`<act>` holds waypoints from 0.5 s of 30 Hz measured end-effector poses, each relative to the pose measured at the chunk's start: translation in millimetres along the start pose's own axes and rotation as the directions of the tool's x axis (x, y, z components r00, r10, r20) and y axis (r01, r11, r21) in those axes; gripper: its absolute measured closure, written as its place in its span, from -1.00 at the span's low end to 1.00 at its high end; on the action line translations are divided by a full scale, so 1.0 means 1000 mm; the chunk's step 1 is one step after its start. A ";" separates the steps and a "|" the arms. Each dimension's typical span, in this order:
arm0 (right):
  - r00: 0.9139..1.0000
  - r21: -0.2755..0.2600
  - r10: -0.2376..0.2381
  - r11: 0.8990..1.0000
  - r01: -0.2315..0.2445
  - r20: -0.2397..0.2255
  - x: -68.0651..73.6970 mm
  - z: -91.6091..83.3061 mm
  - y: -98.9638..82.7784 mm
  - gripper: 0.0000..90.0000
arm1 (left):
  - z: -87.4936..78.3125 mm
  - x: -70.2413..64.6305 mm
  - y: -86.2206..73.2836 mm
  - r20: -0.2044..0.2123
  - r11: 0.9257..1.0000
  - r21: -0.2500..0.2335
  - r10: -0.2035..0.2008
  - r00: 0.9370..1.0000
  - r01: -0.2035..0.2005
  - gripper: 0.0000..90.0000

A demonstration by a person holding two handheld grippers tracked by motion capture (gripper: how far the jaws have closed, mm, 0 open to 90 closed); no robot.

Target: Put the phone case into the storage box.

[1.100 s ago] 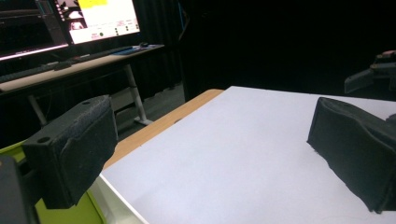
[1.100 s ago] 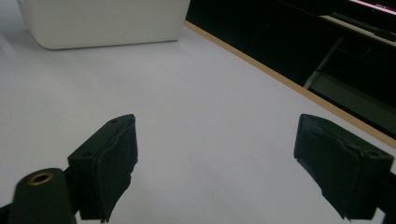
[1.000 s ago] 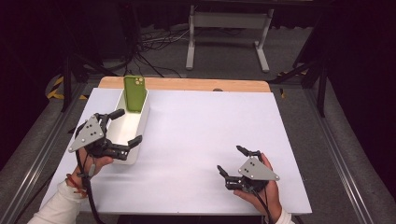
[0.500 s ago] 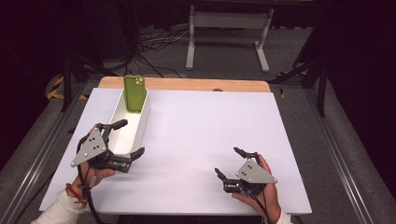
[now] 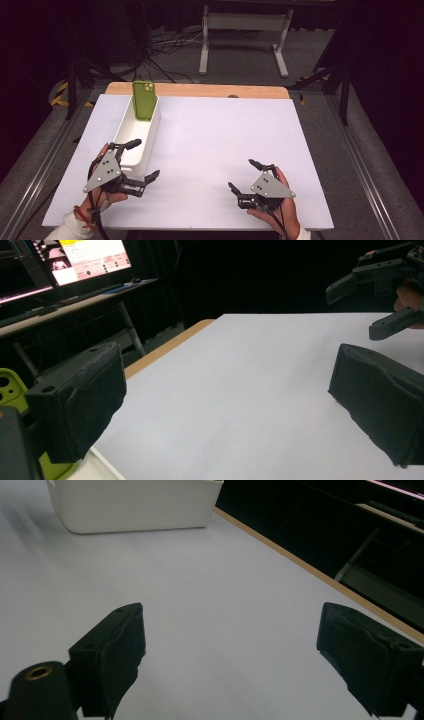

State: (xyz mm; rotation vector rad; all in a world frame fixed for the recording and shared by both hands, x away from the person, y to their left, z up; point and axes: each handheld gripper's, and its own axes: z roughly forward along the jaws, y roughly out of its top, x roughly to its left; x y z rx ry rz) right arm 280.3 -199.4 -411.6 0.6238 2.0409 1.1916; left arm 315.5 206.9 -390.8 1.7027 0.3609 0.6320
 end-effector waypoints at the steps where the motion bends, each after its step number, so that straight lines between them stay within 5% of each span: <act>1: 1.000 -0.003 0.001 1.000 -0.001 0.000 0.001 0.000 0.000 -0.71 | -0.001 -0.001 -0.003 0.005 1.000 -0.007 -0.022 1.000 0.022 -0.94; 10: 1.000 -0.004 -0.013 1.000 0.013 -0.018 0.006 -0.001 -0.003 -0.73 | -0.002 -0.015 -0.015 0.019 0.999 0.033 -0.007 1.000 0.006 -0.94; 15: 1.000 -0.001 -0.013 1.000 0.013 -0.021 0.008 0.000 -0.005 -0.74 | -0.003 -0.020 -0.023 0.049 0.998 0.063 -0.030 0.998 0.027 -0.95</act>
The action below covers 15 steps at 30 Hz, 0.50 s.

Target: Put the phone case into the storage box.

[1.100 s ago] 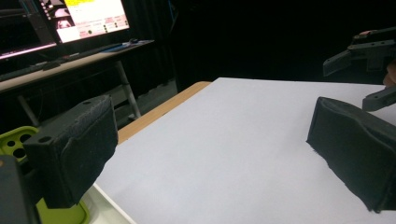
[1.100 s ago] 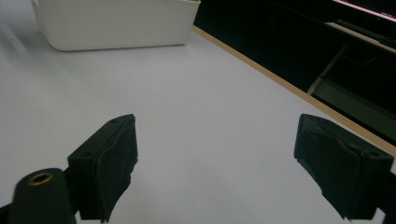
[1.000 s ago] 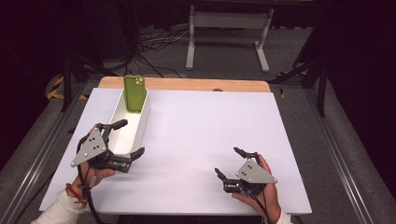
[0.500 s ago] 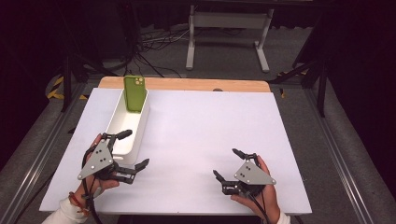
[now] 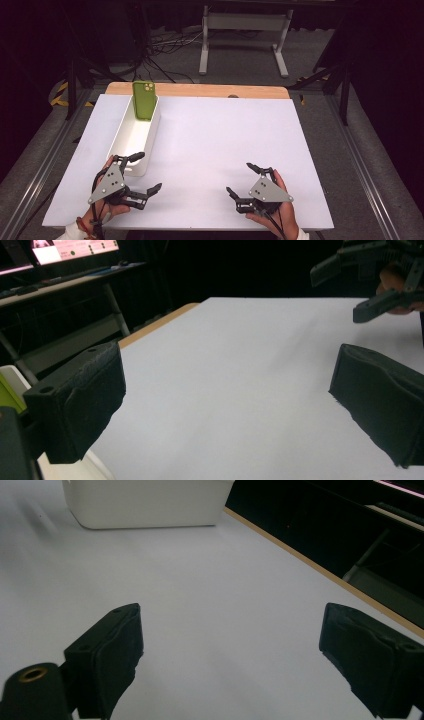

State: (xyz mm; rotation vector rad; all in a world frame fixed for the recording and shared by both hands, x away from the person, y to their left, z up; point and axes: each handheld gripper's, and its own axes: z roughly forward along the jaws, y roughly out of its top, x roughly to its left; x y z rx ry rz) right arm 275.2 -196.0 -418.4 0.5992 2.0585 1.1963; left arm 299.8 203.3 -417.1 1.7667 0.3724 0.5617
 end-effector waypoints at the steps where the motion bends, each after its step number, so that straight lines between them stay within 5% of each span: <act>1: 1.000 -0.001 -0.002 1.000 0.002 0.003 0.001 0.000 0.000 -0.74 | 0.000 0.000 -0.001 0.002 1.000 0.008 0.006 1.000 -0.006 -0.95; 15: 1.000 0.000 -0.003 1.000 0.003 -0.010 0.004 -0.001 -0.005 -0.74 | -0.002 -0.007 -0.014 0.002 0.998 0.063 -0.001 1.000 0.001 -0.95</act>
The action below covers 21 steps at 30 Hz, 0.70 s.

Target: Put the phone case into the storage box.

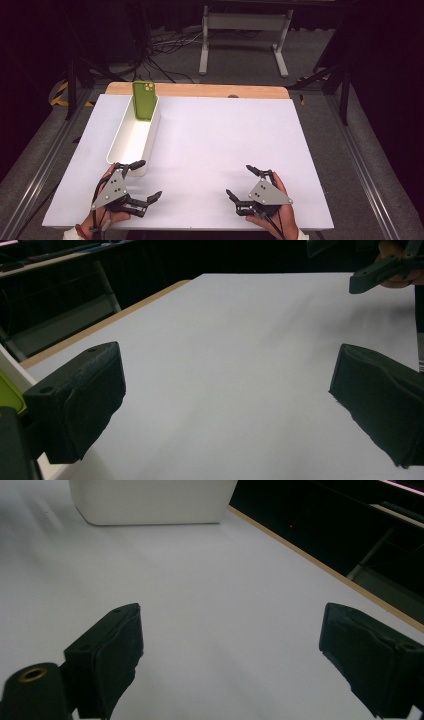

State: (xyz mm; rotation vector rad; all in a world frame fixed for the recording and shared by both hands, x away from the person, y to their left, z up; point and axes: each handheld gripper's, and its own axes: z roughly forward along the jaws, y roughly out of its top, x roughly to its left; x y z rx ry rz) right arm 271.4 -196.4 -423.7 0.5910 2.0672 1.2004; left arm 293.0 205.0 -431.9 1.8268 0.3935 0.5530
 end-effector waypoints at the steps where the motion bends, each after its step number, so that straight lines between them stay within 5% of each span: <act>1: 1.000 0.001 -0.001 1.000 0.001 -0.001 0.000 0.000 -0.001 -0.74 | 0.000 0.000 -0.001 -0.004 1.000 -0.002 -0.011 1.000 0.010 -0.95; 21: 1.000 0.009 -0.019 1.000 0.019 -0.003 0.004 -0.002 -0.003 -0.74 | 0.001 0.001 0.000 0.005 1.000 0.004 0.006 1.000 -0.006 -0.95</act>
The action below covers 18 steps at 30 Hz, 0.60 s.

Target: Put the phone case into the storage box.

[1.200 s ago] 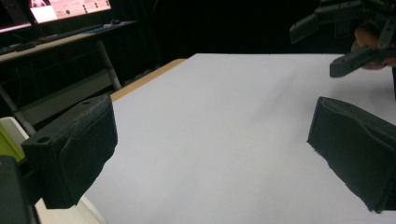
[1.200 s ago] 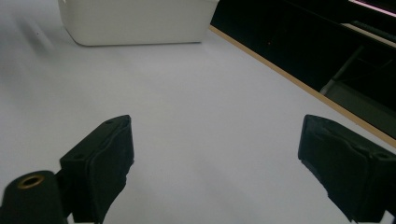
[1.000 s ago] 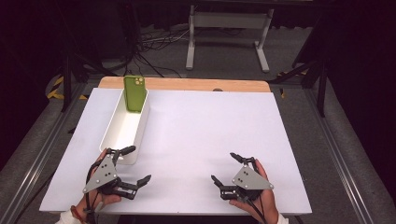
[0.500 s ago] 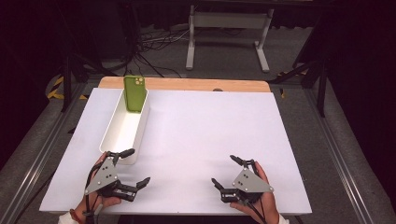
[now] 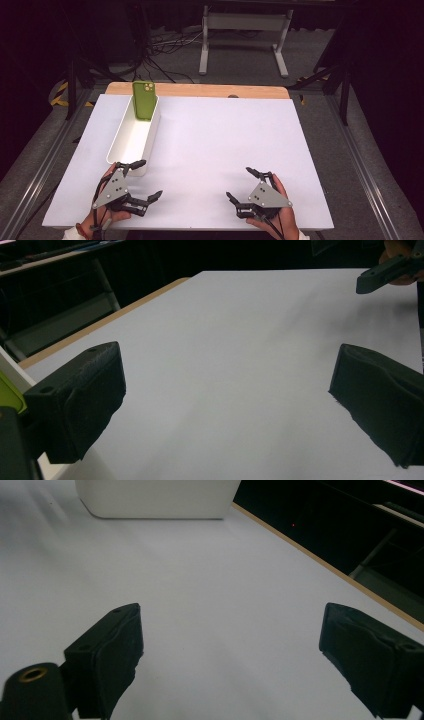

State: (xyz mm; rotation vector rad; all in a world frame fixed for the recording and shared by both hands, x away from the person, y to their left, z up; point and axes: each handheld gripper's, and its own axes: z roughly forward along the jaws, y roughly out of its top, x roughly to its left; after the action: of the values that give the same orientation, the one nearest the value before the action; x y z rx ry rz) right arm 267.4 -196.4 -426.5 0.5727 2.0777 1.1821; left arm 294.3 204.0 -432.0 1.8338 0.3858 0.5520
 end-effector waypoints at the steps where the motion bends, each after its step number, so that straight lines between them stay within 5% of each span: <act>1: 1.000 0.000 0.000 1.000 0.000 0.000 0.000 0.000 0.000 -0.74 | 0.000 0.000 0.000 0.000 1.000 0.000 0.000 1.000 0.000 -0.95; 18: 1.000 -0.001 -0.017 1.000 0.017 -0.005 -0.001 0.010 0.004 -0.72 | -0.007 -0.003 -0.003 -0.011 1.000 0.009 0.005 1.000 -0.005 -0.94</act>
State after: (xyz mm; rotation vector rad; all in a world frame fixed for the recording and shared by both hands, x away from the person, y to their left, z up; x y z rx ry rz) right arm 276.2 -189.3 -426.5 0.5508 2.0827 1.1753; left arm 287.5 208.9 -433.3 1.8414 0.3921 0.5652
